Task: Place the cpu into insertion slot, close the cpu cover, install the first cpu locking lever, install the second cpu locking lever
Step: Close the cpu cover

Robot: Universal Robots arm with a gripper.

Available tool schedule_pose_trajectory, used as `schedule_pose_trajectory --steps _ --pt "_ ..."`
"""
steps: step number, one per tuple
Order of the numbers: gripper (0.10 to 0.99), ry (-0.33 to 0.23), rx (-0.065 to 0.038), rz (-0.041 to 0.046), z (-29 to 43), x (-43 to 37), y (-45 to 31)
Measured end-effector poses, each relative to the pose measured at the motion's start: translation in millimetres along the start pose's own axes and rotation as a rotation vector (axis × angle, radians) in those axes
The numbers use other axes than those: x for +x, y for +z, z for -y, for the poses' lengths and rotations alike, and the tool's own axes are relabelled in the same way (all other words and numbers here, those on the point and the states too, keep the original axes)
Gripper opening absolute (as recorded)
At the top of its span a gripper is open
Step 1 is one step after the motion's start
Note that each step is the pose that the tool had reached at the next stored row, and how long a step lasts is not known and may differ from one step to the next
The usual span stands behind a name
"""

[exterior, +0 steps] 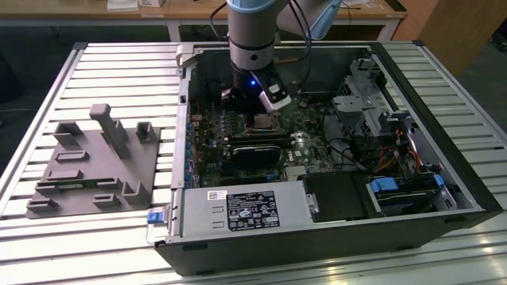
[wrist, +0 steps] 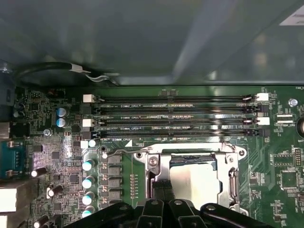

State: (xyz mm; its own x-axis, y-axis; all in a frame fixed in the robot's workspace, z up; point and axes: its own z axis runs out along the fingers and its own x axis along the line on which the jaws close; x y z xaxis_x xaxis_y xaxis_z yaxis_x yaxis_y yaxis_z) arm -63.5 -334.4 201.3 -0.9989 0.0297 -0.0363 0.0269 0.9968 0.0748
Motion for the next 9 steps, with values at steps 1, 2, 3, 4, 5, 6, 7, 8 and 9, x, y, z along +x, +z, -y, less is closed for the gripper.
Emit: schedule_pose_trajectory --steps 1,2,3,4,5,6,7,8,9 --pt "0.106 -0.001 0.000 -0.0001 0.0 0.0 0.7" --pt "0.106 -0.002 0.000 -0.0003 0.1 0.1 1.1" --pt "0.106 -0.003 0.000 -0.0005 0.2 0.1 1.4" --pt "0.106 -0.004 0.000 -0.0006 0.2 0.1 1.5" --pt "0.106 -0.004 0.000 -0.0006 0.2 0.1 1.7" --pt "0.106 -0.005 0.000 -0.0005 0.1 0.0 1.9" --pt "0.106 -0.005 0.000 -0.0006 0.1 -0.1 1.9" --pt "0.106 -0.005 0.000 -0.0005 0.2 -0.4 2.0" --pt "0.106 -0.005 0.000 -0.0005 0.2 -0.6 2.0"
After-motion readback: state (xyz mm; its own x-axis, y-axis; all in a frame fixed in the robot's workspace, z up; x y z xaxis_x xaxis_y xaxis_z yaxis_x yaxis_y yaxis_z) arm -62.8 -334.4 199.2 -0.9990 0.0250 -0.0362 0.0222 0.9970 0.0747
